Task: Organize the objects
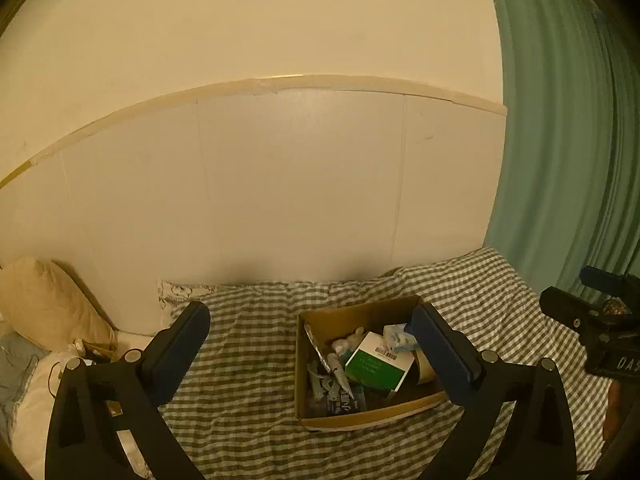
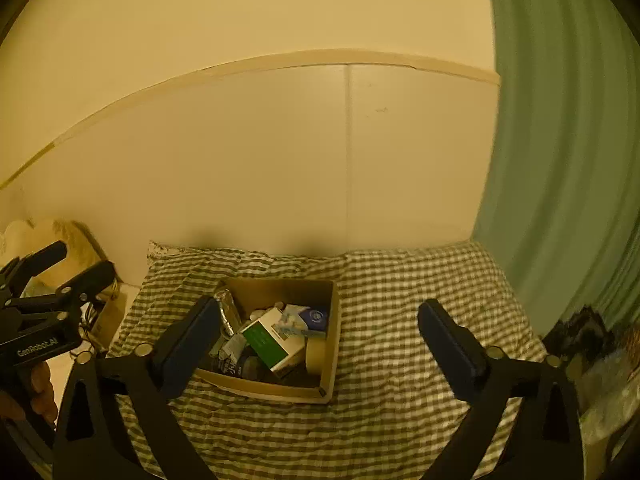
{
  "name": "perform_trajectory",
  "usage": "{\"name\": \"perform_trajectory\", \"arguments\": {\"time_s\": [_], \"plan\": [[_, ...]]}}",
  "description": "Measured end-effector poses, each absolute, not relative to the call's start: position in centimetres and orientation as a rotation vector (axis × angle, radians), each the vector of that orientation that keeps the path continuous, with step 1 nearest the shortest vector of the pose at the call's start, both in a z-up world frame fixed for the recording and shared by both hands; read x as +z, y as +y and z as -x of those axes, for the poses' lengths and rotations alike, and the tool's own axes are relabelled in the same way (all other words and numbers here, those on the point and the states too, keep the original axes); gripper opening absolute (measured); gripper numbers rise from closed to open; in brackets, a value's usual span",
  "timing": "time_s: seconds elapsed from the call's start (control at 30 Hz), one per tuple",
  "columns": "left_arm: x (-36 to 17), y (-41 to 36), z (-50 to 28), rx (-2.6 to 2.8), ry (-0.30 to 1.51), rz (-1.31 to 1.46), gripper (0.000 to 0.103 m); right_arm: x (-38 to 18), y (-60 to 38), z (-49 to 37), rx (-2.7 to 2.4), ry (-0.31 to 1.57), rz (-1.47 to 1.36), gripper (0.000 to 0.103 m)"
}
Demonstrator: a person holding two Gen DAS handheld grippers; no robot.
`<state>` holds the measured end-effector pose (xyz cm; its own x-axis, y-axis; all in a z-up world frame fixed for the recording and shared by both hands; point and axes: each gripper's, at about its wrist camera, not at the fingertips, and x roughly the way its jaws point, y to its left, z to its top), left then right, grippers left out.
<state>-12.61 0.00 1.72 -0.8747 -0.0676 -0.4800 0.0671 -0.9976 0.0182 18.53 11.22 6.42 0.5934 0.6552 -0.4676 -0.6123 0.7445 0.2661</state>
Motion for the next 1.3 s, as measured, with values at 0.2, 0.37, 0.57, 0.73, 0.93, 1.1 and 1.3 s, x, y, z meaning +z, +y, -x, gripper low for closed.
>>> {"name": "perform_trajectory", "arguments": {"time_s": [0.2, 0.37, 0.57, 0.73, 0.93, 1.1, 1.3], "plan": [[0.8, 0.8, 12.3, -2.977, -0.021, -0.736, 0.103, 5.6, 11.2, -19.1, 0.7, 0.519, -0.114, 0.103], [-0.8, 1.1, 12.6, -2.955, -0.026, -0.765, 0.103, 4.1, 12.5, -19.6, 0.696, 0.534, -0.091, 0.103], [-1.7, 0.2, 13.2, -2.931, 0.003, -0.807, 0.103, 3.3, 13.9, -20.1, 0.679, 0.552, -0.053, 0.103], [-2.1, -1.0, 13.3, -2.903, 0.06, -0.838, 0.103, 3.5, 14.5, -19.8, 0.683, 0.538, -0.043, 0.103], [-1.8, -1.2, 12.9, -2.894, 0.07, -0.825, 0.103, 4.0, 14.5, -19.3, 0.689, 0.52, -0.031, 0.103], [-1.8, -1.2, 12.8, -2.889, 0.06, -0.818, 0.103, 4.3, 14.4, -19.1, 0.693, 0.509, -0.032, 0.103], [-1.9, -1.2, 13.0, -2.886, 0.062, -0.829, 0.103, 4.3, 14.6, -19.2, 0.693, 0.517, -0.029, 0.103]]}}
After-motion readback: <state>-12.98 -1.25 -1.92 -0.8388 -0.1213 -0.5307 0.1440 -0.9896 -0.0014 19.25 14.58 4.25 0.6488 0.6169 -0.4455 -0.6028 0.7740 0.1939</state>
